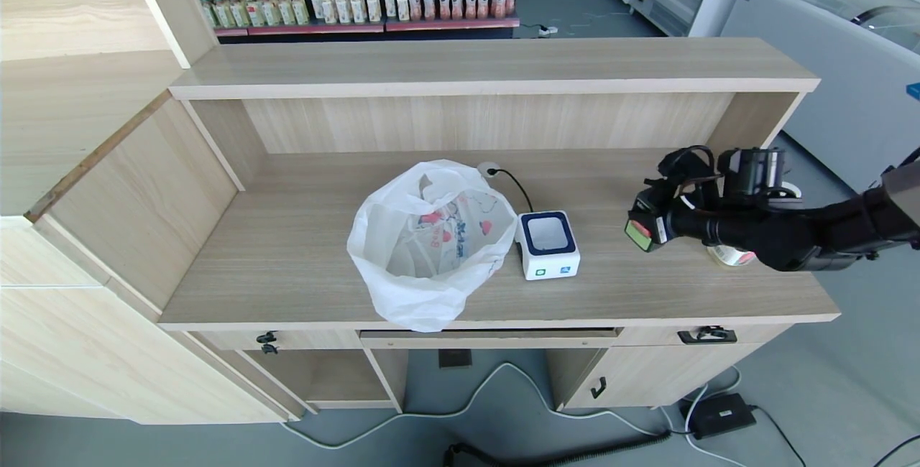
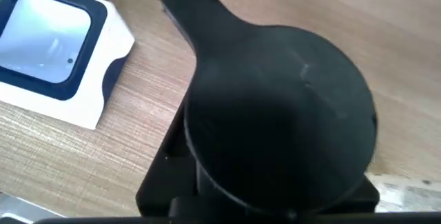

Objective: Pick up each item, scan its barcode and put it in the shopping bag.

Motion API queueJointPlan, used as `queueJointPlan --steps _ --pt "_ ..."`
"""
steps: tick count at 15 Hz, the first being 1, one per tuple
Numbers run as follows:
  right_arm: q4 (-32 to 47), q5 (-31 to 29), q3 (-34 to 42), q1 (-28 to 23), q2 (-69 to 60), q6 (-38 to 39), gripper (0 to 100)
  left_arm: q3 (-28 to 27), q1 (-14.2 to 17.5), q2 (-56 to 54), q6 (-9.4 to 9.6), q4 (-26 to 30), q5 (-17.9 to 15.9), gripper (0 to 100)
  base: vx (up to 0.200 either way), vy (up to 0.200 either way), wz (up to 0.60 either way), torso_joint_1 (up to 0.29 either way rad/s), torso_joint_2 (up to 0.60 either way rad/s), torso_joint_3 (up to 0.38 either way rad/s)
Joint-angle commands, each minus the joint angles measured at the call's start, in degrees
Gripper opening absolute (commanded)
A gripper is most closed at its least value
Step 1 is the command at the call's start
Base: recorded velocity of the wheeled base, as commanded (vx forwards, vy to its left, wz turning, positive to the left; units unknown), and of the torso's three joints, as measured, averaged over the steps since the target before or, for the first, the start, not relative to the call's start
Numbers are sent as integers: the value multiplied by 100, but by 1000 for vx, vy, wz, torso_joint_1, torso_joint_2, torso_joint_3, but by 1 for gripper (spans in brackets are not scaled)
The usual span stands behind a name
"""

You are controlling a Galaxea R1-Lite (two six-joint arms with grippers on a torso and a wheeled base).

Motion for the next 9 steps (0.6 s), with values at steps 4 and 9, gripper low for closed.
queueJointPlan --steps 4,9 --pt "-29 -137 3422 -1400 -4645 -3196 0 1 0 -2 -3 -1 4 100 0 0 0 0 0 0" --pt "-556 1489 3651 -574 -5629 -7432 0 1 0 -2 -3 -1 4 100 0 0 0 0 0 0"
